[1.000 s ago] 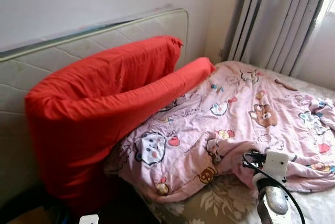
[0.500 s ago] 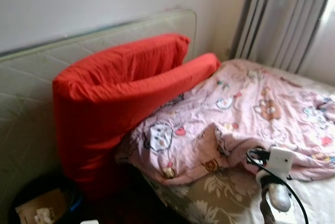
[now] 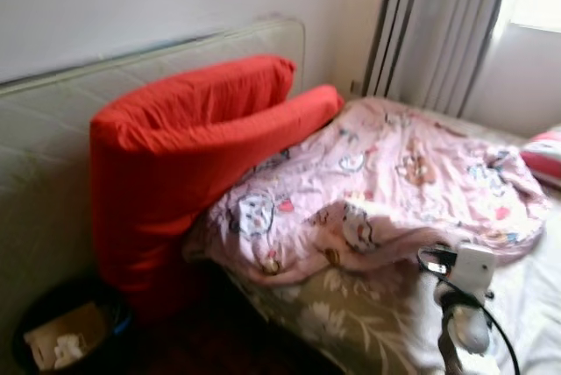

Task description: Clean up the room

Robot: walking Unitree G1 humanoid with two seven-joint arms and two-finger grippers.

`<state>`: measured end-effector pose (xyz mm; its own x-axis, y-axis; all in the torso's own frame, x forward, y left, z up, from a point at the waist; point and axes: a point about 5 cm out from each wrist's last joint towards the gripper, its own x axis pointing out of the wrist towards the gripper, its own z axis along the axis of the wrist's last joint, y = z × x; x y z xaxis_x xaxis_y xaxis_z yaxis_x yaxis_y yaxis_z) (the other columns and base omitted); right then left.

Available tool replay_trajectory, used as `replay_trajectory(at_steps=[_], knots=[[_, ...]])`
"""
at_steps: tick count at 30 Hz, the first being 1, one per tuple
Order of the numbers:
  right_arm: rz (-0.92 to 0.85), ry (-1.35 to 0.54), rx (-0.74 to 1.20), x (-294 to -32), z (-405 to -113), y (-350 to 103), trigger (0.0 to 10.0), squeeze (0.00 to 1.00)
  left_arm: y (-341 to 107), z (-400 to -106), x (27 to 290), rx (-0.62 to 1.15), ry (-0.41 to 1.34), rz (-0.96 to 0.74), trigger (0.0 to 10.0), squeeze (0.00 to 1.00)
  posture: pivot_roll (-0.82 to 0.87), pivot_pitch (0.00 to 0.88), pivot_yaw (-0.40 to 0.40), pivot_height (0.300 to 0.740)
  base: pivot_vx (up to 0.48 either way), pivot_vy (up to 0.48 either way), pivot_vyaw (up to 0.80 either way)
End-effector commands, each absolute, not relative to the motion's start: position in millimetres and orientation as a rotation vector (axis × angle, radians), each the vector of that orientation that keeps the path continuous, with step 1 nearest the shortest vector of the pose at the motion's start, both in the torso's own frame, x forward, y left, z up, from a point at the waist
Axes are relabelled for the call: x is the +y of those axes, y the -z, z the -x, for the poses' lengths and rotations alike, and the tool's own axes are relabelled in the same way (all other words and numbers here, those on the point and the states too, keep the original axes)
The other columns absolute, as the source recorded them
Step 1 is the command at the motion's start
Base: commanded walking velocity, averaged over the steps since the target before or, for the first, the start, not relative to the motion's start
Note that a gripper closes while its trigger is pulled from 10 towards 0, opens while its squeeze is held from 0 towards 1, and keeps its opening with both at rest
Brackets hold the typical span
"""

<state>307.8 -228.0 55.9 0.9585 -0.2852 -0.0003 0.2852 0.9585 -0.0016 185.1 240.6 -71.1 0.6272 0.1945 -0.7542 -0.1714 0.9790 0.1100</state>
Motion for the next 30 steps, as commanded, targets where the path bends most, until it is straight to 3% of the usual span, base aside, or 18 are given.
replay_trajectory(at_steps=[1, 8, 20, 30], knots=[[0.023, 0.298, -0.052, -230.6, -311.6, -66.3, 10.0, 0.00, 73.1, -184.5, 236.1, 0.884, -0.210, -0.015, 10.0, 0.00, 0.00, 0.000, -0.018, 0.740, -0.259, 0.000, 0.00], [0.061, 0.266, -0.123, -223.2, -317.6, -79.2, 10.0, 0.00, 70.6, -191.5, 233.1, 0.875, -0.206, -0.015, 10.0, 0.00, 0.00, 0.000, -0.018, 0.740, -0.259, 0.000, 0.00], [0.115, 0.309, -0.261, -227.1, -324.6, -108.2, 10.0, 0.00, 76.8, -172.4, 243.5, 0.912, -0.218, -0.015, 10.0, 0.00, -0.01, 0.000, -0.019, 0.740, -0.259, 0.000, 0.00], [0.144, 0.369, -0.252, -235.0, -319.6, -106.3, 10.0, 0.00, 73.9, -176.9, 247.4, 0.912, -0.210, -0.022, 10.0, 0.00, -0.01, 0.000, -0.020, 0.740, 0.000, 0.000, 0.00]])
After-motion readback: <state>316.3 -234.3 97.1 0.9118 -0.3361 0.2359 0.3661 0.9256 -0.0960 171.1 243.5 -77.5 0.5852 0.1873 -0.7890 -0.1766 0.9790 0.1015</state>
